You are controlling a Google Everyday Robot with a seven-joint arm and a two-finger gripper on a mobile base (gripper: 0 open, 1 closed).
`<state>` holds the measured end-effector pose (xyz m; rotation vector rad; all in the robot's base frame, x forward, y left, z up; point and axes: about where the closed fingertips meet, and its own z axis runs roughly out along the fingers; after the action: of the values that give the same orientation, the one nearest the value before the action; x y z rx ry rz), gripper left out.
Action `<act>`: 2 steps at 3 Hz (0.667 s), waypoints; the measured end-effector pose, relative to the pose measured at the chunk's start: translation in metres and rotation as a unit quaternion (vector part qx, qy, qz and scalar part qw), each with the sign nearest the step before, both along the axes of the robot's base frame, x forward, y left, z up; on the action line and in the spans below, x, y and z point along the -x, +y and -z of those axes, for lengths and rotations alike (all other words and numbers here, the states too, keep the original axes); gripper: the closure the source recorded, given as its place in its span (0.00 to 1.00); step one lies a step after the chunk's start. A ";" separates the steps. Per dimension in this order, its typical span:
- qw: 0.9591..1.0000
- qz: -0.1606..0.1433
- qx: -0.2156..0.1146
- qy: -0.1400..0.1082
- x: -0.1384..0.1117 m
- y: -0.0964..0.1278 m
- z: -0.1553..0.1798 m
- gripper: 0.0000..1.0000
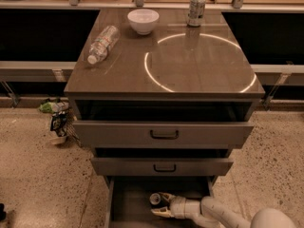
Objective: Place pepsi can into bottom drawer
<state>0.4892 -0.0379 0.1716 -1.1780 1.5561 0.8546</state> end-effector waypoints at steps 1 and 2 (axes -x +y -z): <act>1.000 0.008 -0.001 0.002 0.006 -0.010 -0.009 0.14; 1.000 0.012 0.002 0.008 0.018 -0.025 -0.020 0.20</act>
Offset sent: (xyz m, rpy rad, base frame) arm -0.0388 -0.0554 0.0397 -0.0203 0.0376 -0.0441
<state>0.4715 -0.0624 0.1920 -1.1549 1.5831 0.8479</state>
